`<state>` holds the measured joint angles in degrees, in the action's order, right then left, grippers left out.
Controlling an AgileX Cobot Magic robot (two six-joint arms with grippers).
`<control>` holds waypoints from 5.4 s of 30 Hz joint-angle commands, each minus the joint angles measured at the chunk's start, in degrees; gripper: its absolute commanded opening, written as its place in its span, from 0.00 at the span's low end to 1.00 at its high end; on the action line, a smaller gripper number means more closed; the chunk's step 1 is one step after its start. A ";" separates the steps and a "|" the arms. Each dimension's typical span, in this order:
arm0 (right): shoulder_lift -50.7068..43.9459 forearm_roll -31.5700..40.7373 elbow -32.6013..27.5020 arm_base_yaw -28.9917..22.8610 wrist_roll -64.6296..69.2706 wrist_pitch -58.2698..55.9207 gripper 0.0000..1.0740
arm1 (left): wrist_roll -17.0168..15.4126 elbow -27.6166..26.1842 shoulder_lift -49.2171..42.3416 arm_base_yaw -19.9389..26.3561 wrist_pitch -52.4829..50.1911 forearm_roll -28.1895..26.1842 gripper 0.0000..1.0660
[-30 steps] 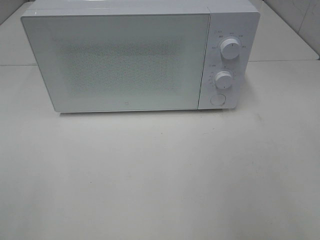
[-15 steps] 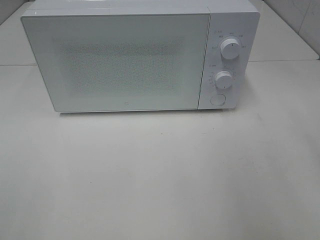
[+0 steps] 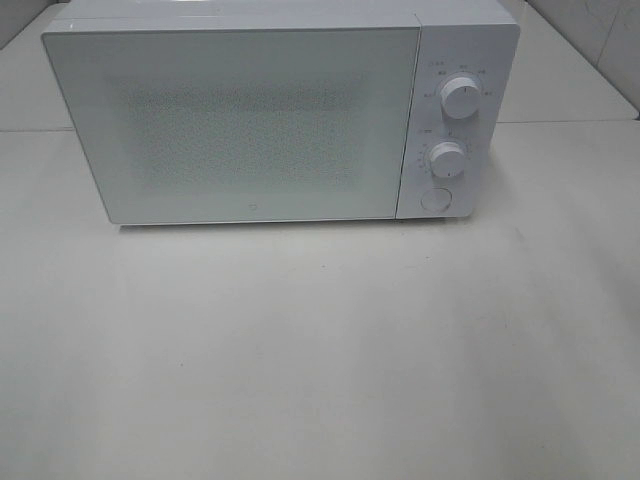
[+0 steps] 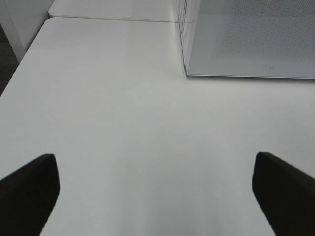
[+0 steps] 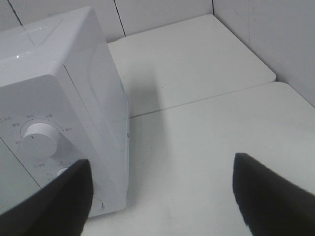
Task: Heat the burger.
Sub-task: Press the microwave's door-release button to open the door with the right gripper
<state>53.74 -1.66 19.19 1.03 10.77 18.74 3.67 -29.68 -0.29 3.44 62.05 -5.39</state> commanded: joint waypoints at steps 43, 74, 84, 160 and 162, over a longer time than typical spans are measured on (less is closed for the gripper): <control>39.99 7.79 -2.12 -23.89 75.86 34.49 0.00 | -0.17 0.00 -1.03 0.11 -0.74 -0.34 0.94; 49.68 10.31 8.65 -23.89 84.57 31.40 0.00 | -0.17 0.00 -1.03 0.11 -0.74 -0.34 0.94; 54.14 10.71 12.55 -23.89 84.57 29.79 0.00 | -0.17 0.00 -1.03 0.11 -0.74 -0.34 0.94; 65.37 24.01 29.74 -20.45 71.85 47.33 0.00 | -0.17 0.00 -1.03 0.11 -0.74 -0.34 0.94; 65.49 24.41 30.31 -20.40 71.39 47.78 0.00 | -0.17 0.00 -1.03 0.11 -0.74 -0.34 0.94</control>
<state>120.66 17.53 45.15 -21.20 84.11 50.19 3.67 -29.68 -0.29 3.44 62.05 -5.39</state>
